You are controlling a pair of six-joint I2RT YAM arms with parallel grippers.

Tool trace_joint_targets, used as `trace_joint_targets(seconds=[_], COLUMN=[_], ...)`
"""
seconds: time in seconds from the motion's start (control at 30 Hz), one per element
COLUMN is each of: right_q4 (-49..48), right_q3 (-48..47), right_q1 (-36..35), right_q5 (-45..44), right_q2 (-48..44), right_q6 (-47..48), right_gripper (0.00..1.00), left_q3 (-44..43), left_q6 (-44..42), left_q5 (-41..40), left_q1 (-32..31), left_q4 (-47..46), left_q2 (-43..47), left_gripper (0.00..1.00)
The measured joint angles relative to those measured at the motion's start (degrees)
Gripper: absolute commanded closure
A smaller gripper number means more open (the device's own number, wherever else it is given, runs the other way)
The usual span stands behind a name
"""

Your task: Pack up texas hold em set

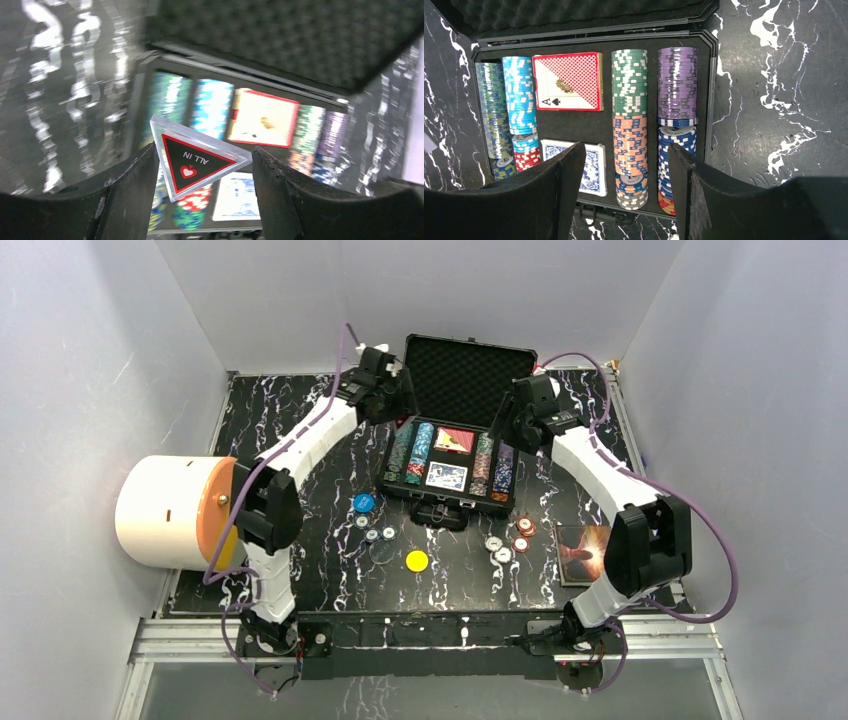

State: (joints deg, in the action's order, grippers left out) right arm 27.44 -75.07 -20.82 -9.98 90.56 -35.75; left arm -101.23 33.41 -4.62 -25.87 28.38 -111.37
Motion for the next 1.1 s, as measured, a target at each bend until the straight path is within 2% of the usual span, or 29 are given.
trace_joint_targets(seconds=[0.23,0.4,0.57,0.97,1.1], right_q4=[0.46,1.42,1.46,1.38,1.22], right_q3=[3.63,5.99,6.97,8.44,8.44], right_q1=[2.29,4.11,5.16,5.44,5.44], right_q5=[-0.63,-1.55,-2.21,-1.51,-1.42], right_q2=[-3.65,-6.21,-7.98,-9.03,-9.03], right_q6=[-2.27,-3.13,-3.1,-3.1,-3.08], right_gripper=[0.31,0.3,0.3,0.3,0.3], left_q3=[-9.66,-15.91,-18.12,-23.12,-22.69], left_q6=[-2.43,-4.57,-6.99,-10.36,-10.54], left_q5=[7.67,8.83,8.07,4.9,4.42], left_q1=[-6.91,-10.29,-11.8,-12.09,-12.09], left_q4=[-4.92,-5.62,-5.16,-4.37,-3.74], left_q2=[-8.81,-17.18,-22.1,-23.34,-23.34], left_gripper=[0.46,0.46,0.45,0.42,0.36])
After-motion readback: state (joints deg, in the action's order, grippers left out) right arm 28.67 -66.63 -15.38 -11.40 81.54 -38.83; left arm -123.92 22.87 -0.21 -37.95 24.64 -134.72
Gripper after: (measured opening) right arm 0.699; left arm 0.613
